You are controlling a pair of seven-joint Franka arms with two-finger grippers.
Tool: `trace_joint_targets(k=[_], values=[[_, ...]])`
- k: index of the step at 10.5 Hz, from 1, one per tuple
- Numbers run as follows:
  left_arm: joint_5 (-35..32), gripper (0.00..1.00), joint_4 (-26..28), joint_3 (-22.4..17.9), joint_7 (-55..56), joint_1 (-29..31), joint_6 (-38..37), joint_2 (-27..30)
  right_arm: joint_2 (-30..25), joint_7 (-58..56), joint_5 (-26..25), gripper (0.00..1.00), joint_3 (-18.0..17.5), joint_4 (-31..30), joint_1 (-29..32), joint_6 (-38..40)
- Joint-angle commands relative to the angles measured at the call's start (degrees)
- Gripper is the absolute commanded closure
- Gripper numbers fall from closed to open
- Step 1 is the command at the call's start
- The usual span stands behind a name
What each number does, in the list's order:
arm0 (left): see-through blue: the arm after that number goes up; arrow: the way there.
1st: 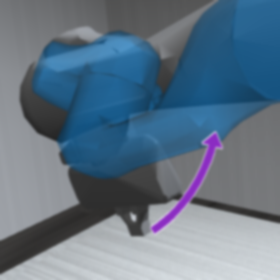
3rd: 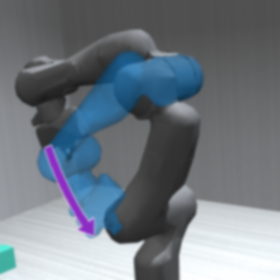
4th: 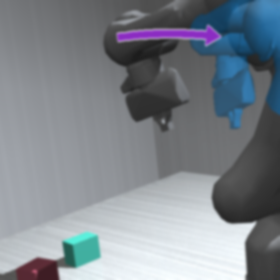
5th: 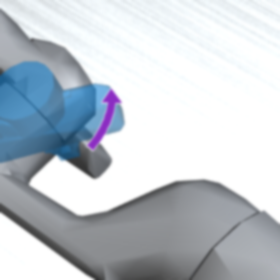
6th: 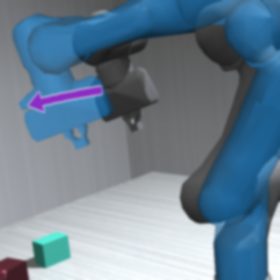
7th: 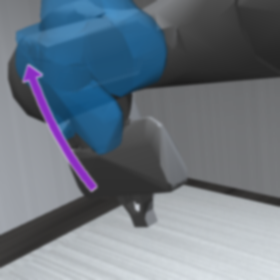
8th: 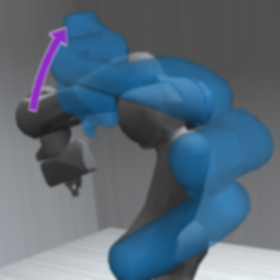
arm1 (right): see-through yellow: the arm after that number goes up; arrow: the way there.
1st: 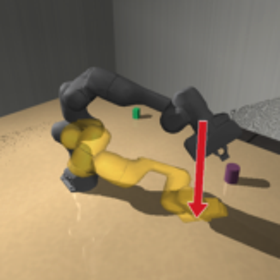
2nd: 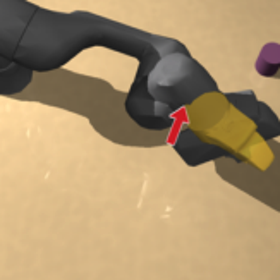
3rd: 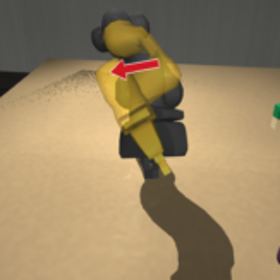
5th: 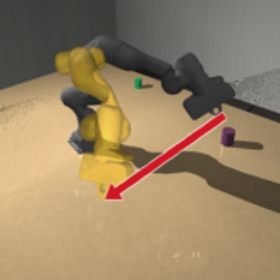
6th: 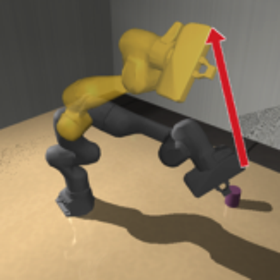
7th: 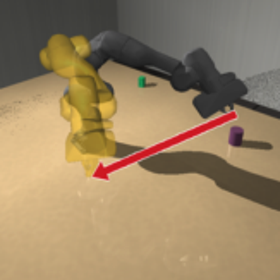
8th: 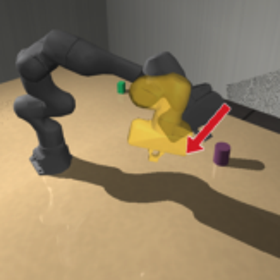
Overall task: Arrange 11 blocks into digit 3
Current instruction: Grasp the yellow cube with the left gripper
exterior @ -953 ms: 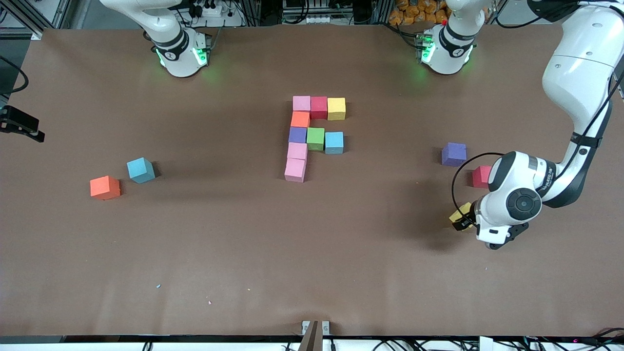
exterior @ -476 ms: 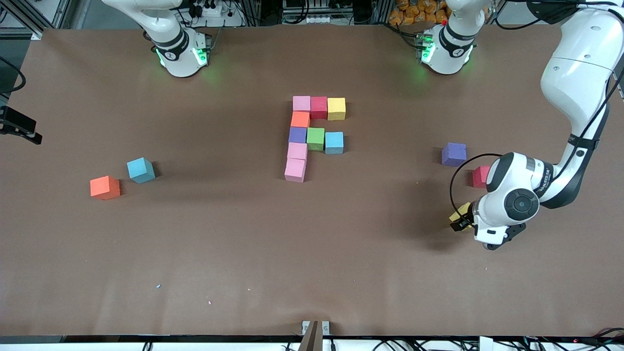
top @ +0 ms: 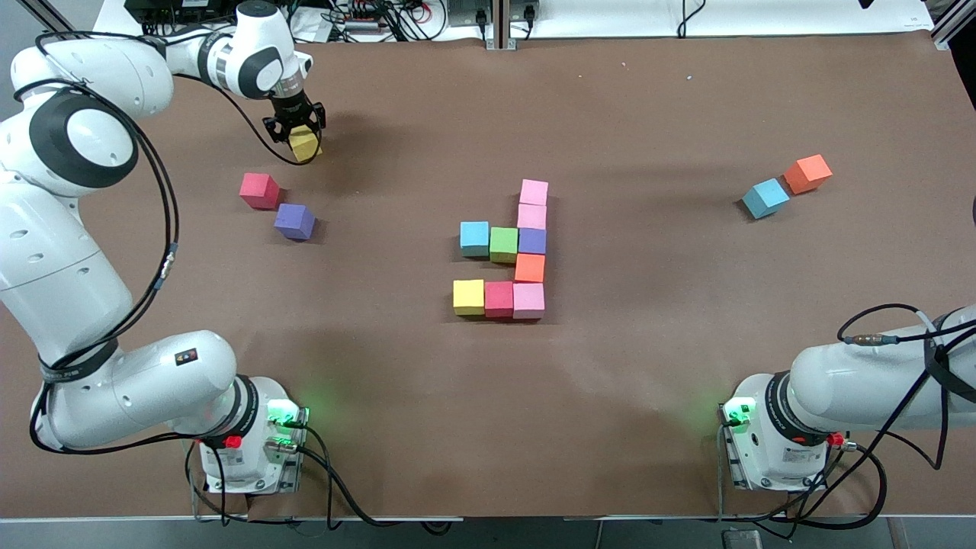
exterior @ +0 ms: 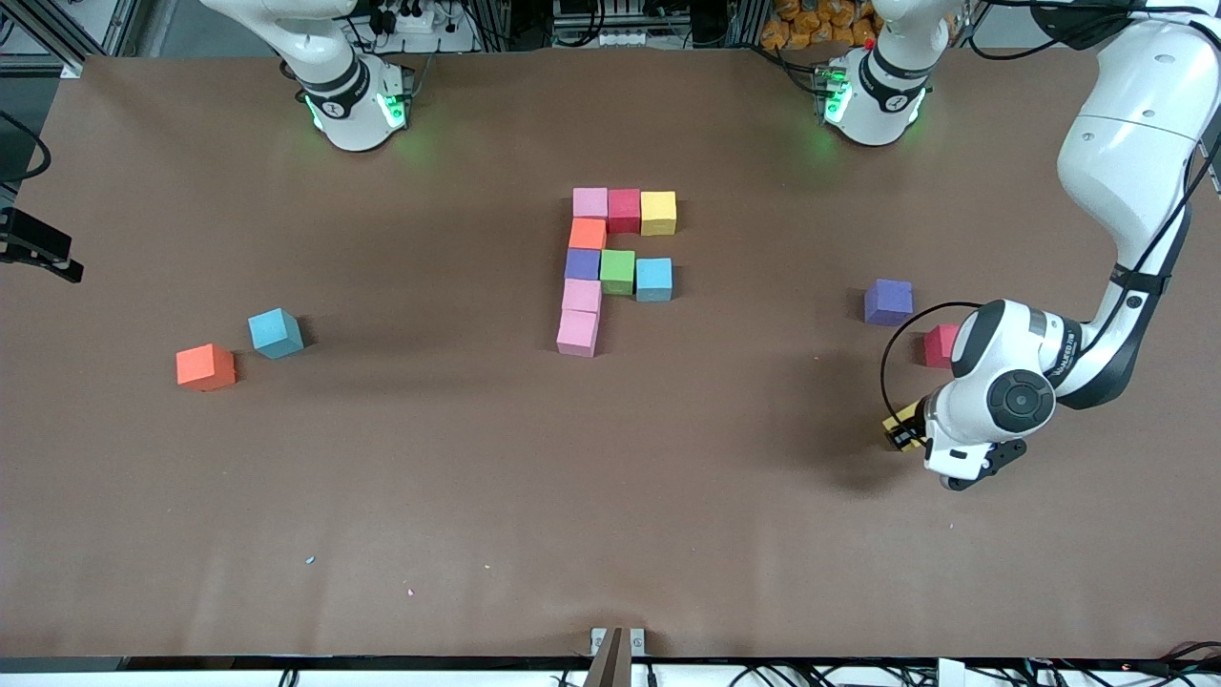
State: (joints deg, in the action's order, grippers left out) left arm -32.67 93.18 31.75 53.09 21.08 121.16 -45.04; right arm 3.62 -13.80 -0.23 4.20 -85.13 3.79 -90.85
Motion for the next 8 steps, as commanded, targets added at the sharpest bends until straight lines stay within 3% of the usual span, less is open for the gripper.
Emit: trace_joint_targets(k=[1, 8], values=[[-0.4, 1.0, -0.8, -0.1, 0.8, -0.7, 0.2, -0.2, 0.2, 0.6, 0.7, 0.0, -1.4, 0.9, 1.0, 0.6], [6.2, 1.0, -3.3, 0.3, 16.1, -6.6, -0.7, 1.2, 0.2, 0.6, 0.9, 0.0, -1.2, 1.1, 1.0, -0.1]])
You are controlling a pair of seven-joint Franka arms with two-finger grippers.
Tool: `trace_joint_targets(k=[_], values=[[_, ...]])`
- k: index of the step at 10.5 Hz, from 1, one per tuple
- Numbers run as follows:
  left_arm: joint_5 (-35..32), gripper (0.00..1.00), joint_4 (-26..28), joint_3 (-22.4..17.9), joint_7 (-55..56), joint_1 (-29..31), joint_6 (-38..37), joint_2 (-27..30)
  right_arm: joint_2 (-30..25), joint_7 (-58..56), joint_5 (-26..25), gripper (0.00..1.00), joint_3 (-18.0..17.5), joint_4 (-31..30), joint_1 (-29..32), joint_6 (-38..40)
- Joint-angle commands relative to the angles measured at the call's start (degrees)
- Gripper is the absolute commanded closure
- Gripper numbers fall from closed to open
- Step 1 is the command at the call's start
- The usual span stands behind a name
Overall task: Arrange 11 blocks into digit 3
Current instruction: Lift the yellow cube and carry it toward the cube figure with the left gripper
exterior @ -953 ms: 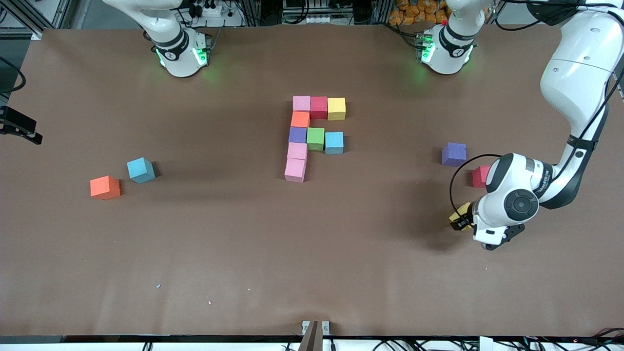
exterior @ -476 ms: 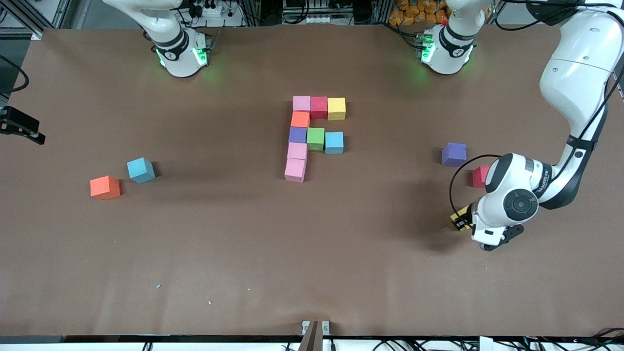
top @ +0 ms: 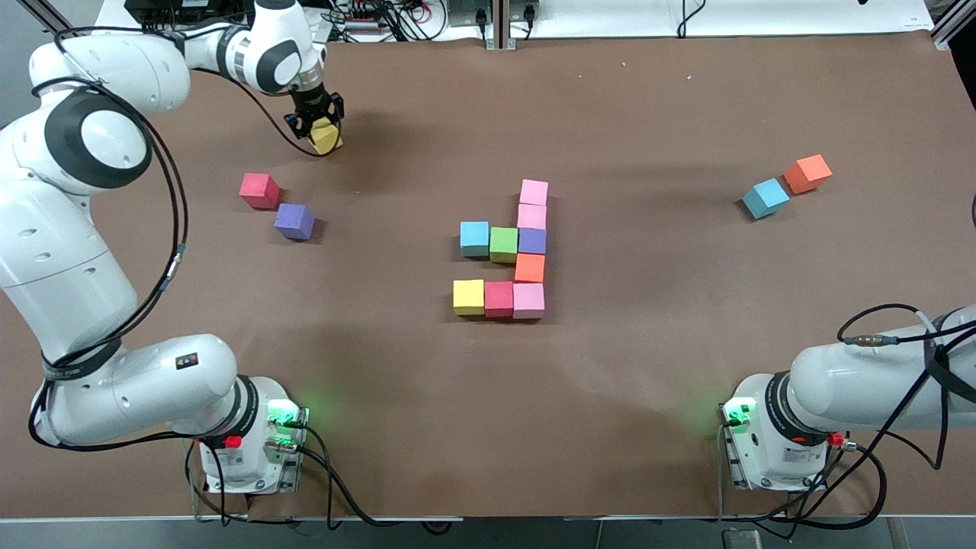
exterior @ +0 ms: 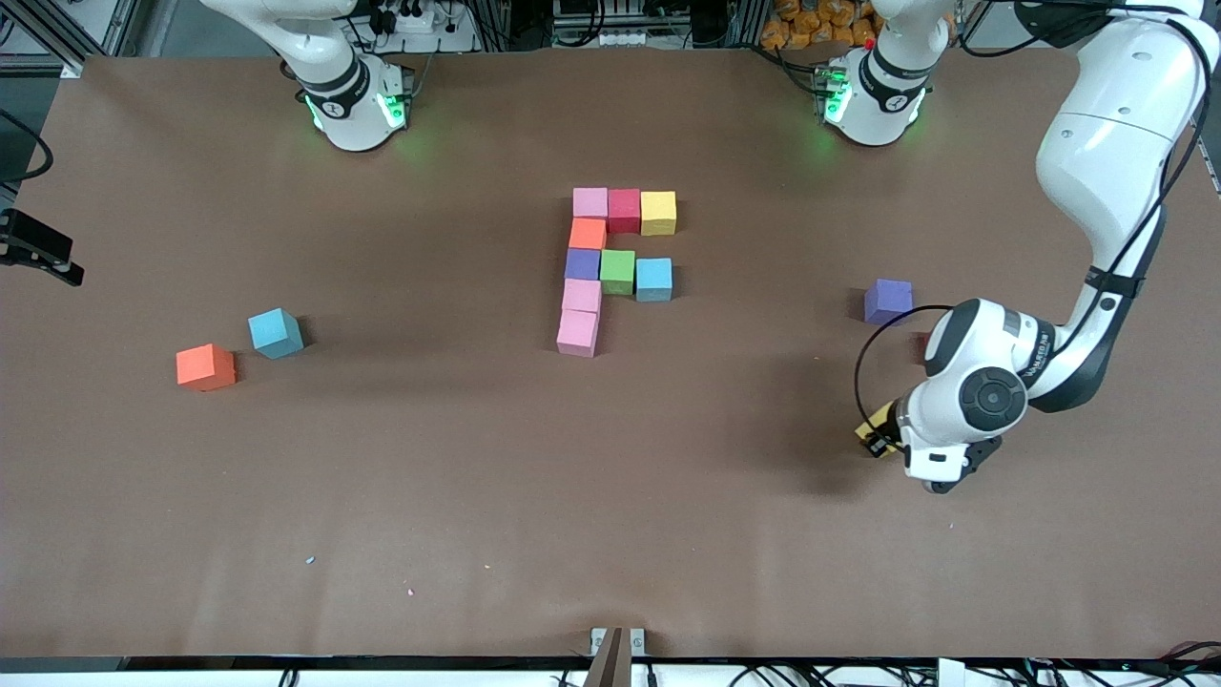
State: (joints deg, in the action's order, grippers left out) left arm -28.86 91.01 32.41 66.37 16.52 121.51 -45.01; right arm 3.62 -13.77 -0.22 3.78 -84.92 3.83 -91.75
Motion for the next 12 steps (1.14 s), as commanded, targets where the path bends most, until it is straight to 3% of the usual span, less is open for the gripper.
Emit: trace_joint_targets(k=[1, 5, 8, 12], values=[[3.6, 1.0, -1.8, -0.3, 5.4, -3.8, -2.0, 1.5, 0.3, 0.6, 0.8, 0.0, -0.8, 1.0, 1.0, 0.3], [6.6, 1.0, -3.2, -0.2, 24.0, -11.8, -3.3, 1.9, 0.2, 0.6, 0.9, 0.0, -0.7, 1.0, 1.1, 0.4], [9.7, 1.0, -3.8, 2.3, 33.7, -13.5, -3.3, 1.8, 0.2, 0.5, 0.9, 0.0, -0.8, 0.9, 0.9, 0.8], [10.3, 1.0, -4.8, 2.4, 49.0, -19.3, -3.1, 1.0, 0.2, 0.5, 0.9, 0.0, -0.7, 1.0, 1.1, 0.4]])
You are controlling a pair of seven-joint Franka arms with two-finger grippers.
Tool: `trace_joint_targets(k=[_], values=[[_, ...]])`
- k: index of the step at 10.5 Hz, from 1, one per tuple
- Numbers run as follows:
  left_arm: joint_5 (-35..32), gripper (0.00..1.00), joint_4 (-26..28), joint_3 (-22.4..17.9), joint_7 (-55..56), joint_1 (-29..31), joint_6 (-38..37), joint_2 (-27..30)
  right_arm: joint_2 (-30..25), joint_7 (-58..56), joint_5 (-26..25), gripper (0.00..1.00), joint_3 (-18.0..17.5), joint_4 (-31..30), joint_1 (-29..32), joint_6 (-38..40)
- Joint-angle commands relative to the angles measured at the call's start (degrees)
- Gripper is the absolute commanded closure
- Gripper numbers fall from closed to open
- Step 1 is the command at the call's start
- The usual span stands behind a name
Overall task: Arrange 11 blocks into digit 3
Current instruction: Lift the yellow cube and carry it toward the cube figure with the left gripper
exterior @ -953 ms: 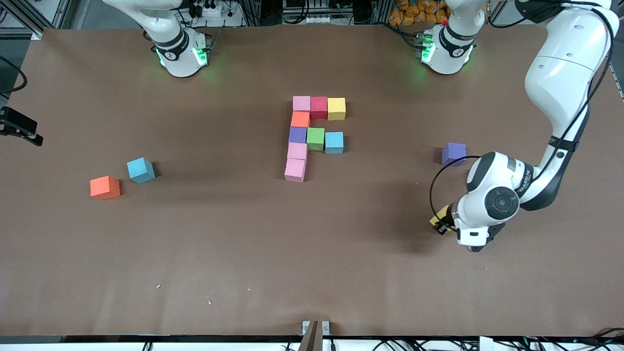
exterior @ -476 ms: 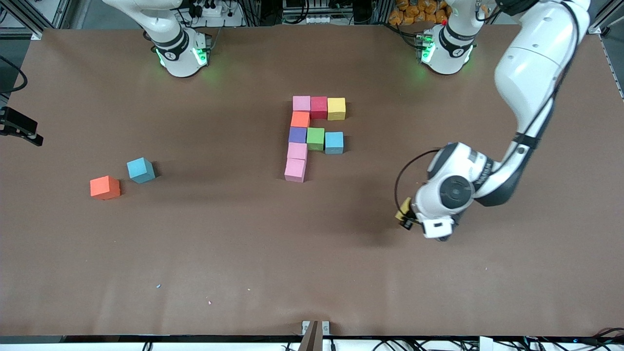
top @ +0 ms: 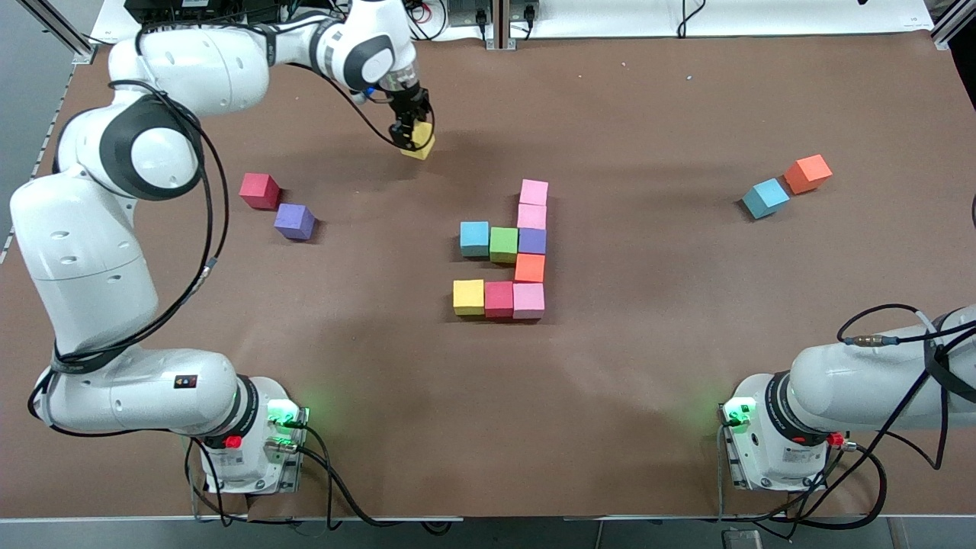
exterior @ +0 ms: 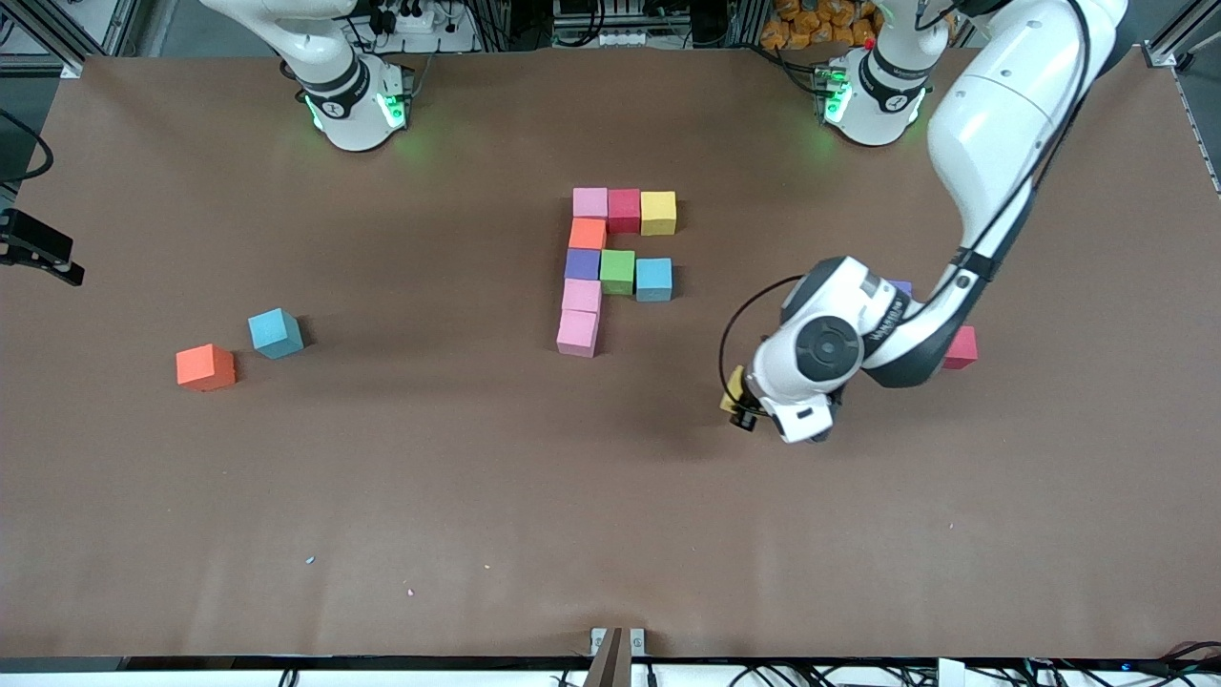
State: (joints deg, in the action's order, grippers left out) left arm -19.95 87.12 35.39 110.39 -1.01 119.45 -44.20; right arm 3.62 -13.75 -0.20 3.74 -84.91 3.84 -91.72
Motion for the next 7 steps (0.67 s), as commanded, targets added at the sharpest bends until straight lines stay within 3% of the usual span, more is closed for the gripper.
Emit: trace_joint_targets(k=[1, 7], values=[[1.3, 1.0, -0.9, -0.7, 7.9, -3.4, -1.1, 0.2, 0.2, 0.5, 0.9, 0.0, -0.7, 1.0, 1.1, 0.5], [1.4, 1.0, -0.9, -0.8, 18.8, -8.2, -1.1, -0.4, 0.2, 0.5, 0.9, 0.0, -0.6, 1.0, 1.2, 0.5]])
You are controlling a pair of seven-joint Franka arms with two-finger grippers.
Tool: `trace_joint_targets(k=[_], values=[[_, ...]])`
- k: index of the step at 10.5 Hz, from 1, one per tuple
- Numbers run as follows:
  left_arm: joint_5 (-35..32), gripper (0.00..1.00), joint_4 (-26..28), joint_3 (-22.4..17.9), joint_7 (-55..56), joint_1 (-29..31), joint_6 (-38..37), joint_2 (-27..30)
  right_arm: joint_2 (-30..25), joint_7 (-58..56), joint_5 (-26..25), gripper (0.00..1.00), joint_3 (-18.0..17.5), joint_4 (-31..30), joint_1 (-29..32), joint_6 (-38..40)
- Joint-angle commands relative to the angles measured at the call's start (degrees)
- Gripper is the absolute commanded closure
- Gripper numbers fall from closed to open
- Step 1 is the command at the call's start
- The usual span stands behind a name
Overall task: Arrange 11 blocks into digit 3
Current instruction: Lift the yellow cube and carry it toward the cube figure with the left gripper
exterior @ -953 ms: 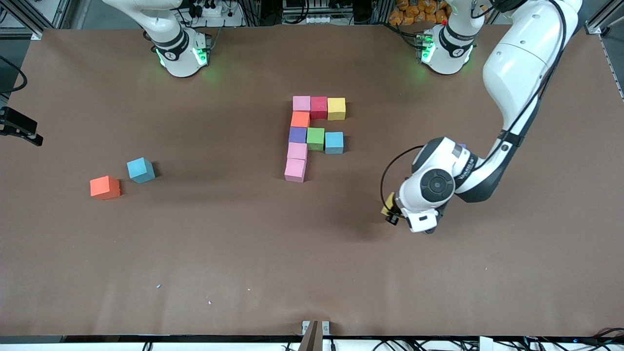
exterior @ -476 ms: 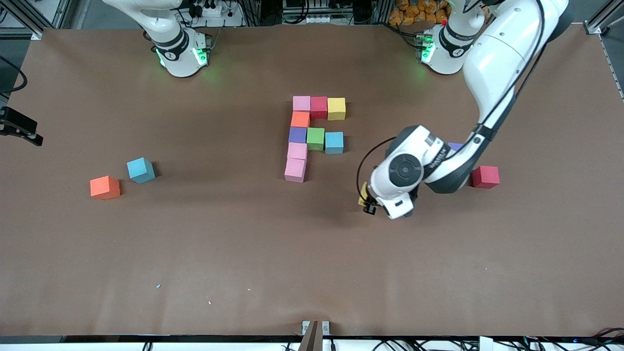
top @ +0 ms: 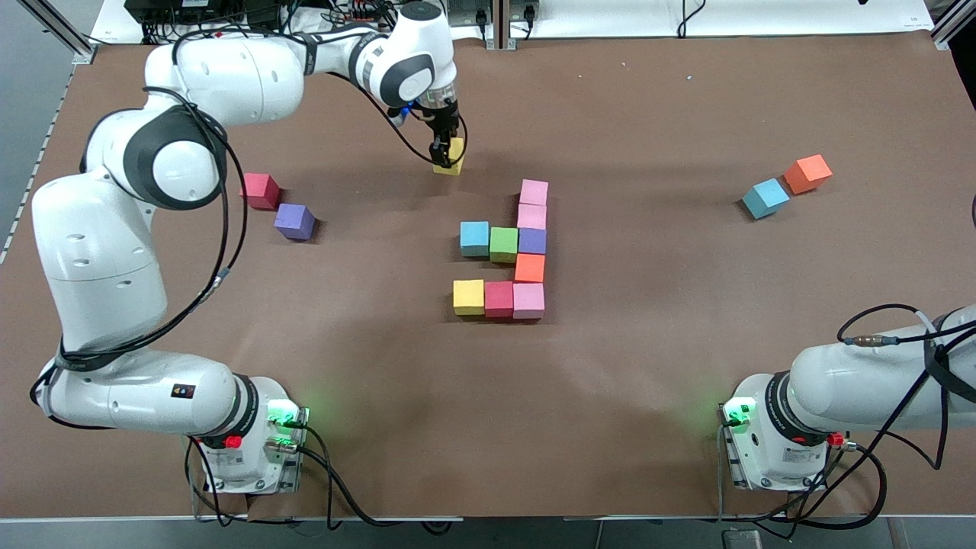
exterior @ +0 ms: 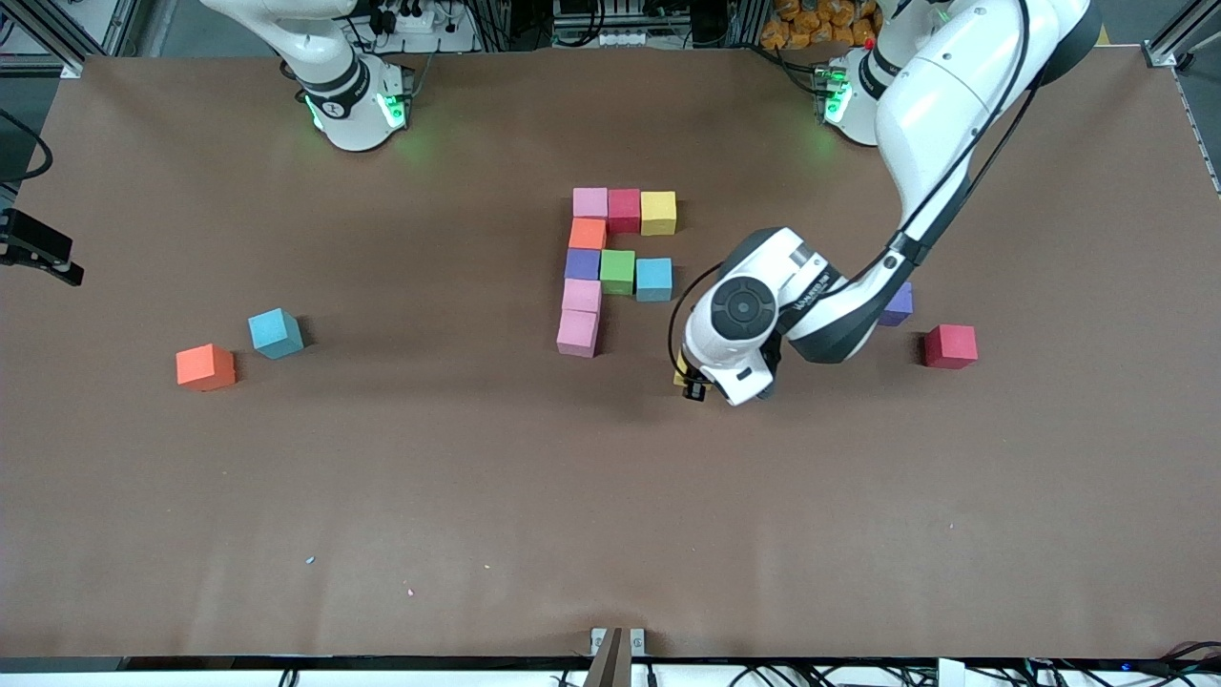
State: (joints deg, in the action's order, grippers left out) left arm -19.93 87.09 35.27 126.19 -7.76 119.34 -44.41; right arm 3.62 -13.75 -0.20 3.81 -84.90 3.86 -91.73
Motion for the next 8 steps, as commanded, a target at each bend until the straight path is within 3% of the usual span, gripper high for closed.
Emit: trace_joint_targets(k=[1, 3, 8], values=[[1.3, 1.0, -0.9, -0.7, 5.7, -1.8, -0.6, -0.3, 0.2, 0.5, 0.9, 0.0, -0.6, 1.0, 1.2, 0.5], [1.2, 1.0, -0.9, -0.8, 8.1, -3.2, -0.1, -0.9, 0.2, 0.5, 0.9, 0.0, -0.6, 1.0, 1.2, 0.5], [1.2, 1.0, -2.9, -5.5, 13.8, -10.4, 3.5, -3.0, 0.2, 0.5, 0.9, 0.0, -0.7, 1.0, 1.2, 0.5]])
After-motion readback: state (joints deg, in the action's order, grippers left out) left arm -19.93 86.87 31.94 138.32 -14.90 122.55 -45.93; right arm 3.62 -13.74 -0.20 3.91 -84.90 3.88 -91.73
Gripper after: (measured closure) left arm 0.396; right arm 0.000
